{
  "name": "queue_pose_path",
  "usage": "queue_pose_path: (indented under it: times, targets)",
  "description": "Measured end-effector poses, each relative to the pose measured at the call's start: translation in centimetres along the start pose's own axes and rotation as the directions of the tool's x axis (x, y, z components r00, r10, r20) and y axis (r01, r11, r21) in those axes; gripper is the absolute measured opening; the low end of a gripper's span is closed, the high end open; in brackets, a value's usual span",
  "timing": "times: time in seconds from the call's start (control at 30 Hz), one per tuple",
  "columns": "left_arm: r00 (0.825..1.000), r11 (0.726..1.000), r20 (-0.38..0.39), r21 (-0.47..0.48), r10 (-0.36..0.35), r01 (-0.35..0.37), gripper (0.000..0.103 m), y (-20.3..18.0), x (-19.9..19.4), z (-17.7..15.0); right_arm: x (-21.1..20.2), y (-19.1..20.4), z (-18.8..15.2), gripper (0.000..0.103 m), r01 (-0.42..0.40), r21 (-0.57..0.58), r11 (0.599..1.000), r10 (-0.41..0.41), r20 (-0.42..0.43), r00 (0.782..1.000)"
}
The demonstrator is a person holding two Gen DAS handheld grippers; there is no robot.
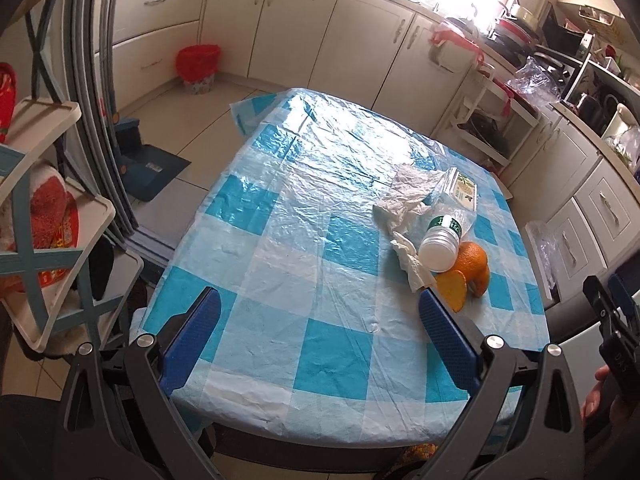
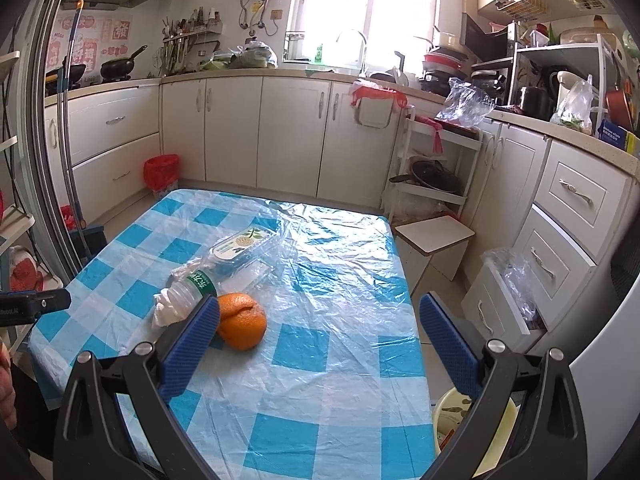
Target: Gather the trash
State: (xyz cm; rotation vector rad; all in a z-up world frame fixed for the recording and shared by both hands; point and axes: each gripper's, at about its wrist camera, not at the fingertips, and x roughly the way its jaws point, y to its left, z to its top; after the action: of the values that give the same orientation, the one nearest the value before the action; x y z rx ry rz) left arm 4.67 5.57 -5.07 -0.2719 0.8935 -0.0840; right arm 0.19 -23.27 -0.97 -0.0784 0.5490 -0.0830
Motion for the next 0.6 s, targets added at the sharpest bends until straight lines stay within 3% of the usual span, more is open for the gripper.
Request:
queue_pose_path:
  times: [0.2, 0.37, 0.5, 0.6]
  targets:
    - [1.0, 0.998, -0.004, 0.059, 0.009, -0.009, 0.095, -1.5, 0.7, -0.2, 1.9, 1.9, -0.4, 0.095, -0.098, -0.026, 0.995, 0.095, -0.073, 0.993]
    - [1.0, 0.991, -0.012, 0.13, 0.02, -0.019, 0.095, -3.1, 1.3, -0.5, 3.9, 4.2, -0.9, 0.095, -0.149, -0.086, 0.985, 0.136, -0.136, 0.981]
    - [1.0, 0.991, -0.022, 0.133, 0.022, -0.019, 0.095, -3.2, 1.8, -0.3, 6.3, 5.9, -1.1, 0.095, -0.159, -0.144, 0.977, 0.132, -0.18, 0.975]
    - [0.999, 0.991, -0.023, 0.133, 0.028, -0.024, 0.095, -3.1, 2.2, 0.1, 8.9, 5.7, -1.1, 0.095, -0.178, -0.101, 0.979, 0.151, -0.236, 0.96]
